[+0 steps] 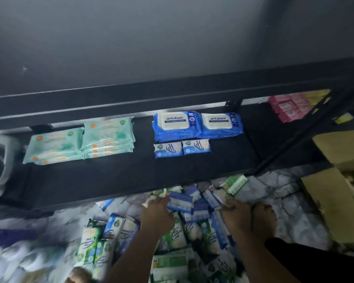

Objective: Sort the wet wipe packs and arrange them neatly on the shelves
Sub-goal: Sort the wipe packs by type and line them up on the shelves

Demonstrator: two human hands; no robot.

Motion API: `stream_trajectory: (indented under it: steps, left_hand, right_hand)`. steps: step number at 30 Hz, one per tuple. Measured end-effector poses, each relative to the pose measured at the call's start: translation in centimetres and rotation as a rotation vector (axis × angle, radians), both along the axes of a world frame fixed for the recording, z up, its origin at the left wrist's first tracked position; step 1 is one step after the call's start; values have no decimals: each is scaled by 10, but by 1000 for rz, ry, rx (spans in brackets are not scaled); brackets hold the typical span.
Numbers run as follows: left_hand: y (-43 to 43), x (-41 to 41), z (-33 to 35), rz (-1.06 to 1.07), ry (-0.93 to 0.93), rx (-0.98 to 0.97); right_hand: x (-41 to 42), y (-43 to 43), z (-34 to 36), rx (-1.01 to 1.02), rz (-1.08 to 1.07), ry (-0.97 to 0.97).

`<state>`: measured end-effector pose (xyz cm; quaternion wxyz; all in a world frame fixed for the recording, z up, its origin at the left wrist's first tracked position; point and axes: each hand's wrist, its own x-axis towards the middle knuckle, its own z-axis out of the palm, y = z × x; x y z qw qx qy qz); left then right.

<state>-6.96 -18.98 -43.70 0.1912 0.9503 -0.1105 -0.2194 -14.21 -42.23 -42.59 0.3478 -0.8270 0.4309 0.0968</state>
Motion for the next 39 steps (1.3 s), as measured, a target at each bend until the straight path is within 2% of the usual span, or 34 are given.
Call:
stream_trajectory:
  steps: [3,8,10,14,19,25,27,32,36,39]
  left_hand:
    - [1,-14,9,-61,87,25]
    - [-5,-17,0,-171,50,49]
    - [-7,-12,-7,-191,29,71]
    - [-10,6,-26,-239,-50,86]
    - [-18,24,-47,-344,-64,181]
    - [-21,24,-59,-352,-64,224]
    - [-20,22,-56,-313,-55,170]
    - [-11,11,-41,-162,22,-80]
    - [-4,-6,-15,-81,135,-151]
    - [2,-16,5,-78,172,-191]
  right_hand:
    - [-22,3,1,70,14,30]
    - [-33,0,-5,149,80,45]
    - [-31,0,-14,92,152,70]
    - [-30,3,-38,-177,367,225]
    - [-30,7,-54,-209,502,373]
    - [-23,5,-48,-239,556,412]
    - [-23,2,-42,-263,531,378]
    - [-27,2,-17,-92,399,219]
    - [-37,10,6,18,342,-11]
    - [-40,18,31,197,190,-107]
